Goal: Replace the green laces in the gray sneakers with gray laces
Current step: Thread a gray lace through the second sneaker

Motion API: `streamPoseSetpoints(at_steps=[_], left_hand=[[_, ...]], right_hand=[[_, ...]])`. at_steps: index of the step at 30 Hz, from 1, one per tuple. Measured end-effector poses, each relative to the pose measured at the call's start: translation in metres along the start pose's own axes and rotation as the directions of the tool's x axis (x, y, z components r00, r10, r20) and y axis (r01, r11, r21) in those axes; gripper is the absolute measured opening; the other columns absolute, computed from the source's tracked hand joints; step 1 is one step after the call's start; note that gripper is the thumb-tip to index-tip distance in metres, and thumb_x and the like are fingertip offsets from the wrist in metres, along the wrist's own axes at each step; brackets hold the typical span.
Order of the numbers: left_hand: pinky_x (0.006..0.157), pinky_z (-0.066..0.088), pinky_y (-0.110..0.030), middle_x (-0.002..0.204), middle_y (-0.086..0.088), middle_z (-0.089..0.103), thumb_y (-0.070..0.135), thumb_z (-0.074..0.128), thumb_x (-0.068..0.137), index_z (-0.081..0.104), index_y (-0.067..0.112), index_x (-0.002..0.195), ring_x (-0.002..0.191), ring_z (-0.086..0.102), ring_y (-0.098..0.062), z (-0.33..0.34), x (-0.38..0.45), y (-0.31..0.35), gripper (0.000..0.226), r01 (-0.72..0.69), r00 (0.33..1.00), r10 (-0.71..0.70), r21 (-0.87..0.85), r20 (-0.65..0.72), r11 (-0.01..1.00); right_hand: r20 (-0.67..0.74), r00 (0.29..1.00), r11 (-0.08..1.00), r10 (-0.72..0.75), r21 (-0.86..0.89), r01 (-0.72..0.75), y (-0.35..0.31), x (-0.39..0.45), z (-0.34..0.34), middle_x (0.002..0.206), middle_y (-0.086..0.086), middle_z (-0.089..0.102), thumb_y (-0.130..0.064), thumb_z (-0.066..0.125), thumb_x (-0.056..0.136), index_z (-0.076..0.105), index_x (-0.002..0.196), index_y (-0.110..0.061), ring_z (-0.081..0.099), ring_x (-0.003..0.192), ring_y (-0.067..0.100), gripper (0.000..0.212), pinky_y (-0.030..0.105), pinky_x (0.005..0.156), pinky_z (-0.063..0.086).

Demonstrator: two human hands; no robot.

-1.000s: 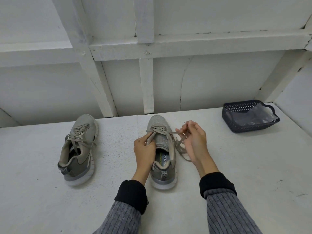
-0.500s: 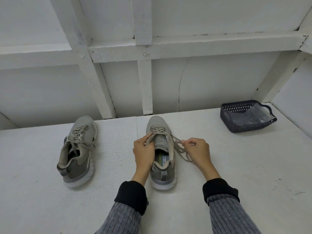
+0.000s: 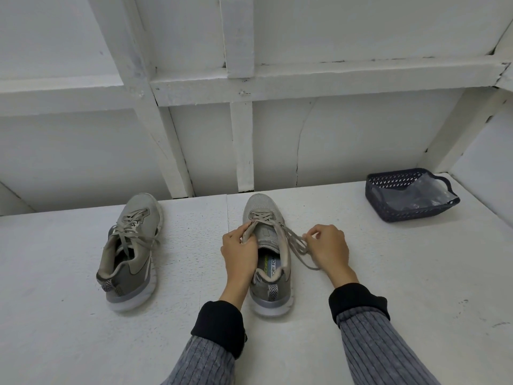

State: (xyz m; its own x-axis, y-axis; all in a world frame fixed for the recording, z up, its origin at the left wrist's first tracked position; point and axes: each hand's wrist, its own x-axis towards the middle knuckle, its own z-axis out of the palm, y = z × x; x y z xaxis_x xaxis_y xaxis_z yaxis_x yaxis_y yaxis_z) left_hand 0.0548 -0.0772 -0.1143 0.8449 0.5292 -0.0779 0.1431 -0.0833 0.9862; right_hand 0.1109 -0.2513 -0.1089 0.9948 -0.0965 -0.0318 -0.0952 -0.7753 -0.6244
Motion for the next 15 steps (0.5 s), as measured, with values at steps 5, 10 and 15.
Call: streamPoseSetpoints(at_steps=[5, 10, 15], left_hand=[[0.089, 0.053, -0.029, 0.117, 0.005, 0.065, 0.034, 0.057, 0.087, 0.072, 0.040, 0.109, 0.108, 0.061, -0.015, -0.001, 0.000, -0.002, 0.027, 0.006, 1.000, -0.005, 0.047, -0.008, 0.999], [0.081, 0.047, -0.022, 0.108, 0.012, 0.059, 0.031, 0.067, 0.089, 0.068, 0.034, 0.105, 0.100, 0.058, -0.005, -0.006, -0.010, 0.010, 0.016, -0.079, 0.994, 0.085, 0.086, -0.074, 0.993], [0.074, 0.048, -0.018, 0.098, 0.017, 0.066, 0.034, 0.063, 0.092, 0.069, 0.031, 0.102, 0.091, 0.060, 0.000, -0.009, -0.014, 0.015, 0.012, -0.112, 0.991, 0.120, 0.125, -0.061, 0.986]], right_hand=[[0.054, 0.999, 0.995, -0.011, -0.096, 0.016, -0.019, 0.008, 0.018, 0.093, 0.000, 0.064, -0.036, 0.061, 0.091, 0.075, 0.085, -0.023, 0.040, 0.107, 0.024, 0.020, 0.041, 0.087, 0.029], [0.040, 0.999, 0.988, 0.015, -0.152, -0.008, -0.021, 0.007, 0.026, 0.085, -0.003, 0.063, -0.015, 0.049, 0.088, 0.070, 0.074, -0.023, 0.040, 0.105, 0.024, 0.026, 0.042, 0.086, 0.025], [-0.024, 0.996, 0.949, -0.086, 0.304, 0.089, -0.041, 0.007, 0.011, 0.086, -0.002, 0.063, -0.014, 0.055, 0.092, 0.062, 0.085, -0.020, 0.056, 0.090, 0.015, 0.012, 0.029, 0.079, 0.042]])
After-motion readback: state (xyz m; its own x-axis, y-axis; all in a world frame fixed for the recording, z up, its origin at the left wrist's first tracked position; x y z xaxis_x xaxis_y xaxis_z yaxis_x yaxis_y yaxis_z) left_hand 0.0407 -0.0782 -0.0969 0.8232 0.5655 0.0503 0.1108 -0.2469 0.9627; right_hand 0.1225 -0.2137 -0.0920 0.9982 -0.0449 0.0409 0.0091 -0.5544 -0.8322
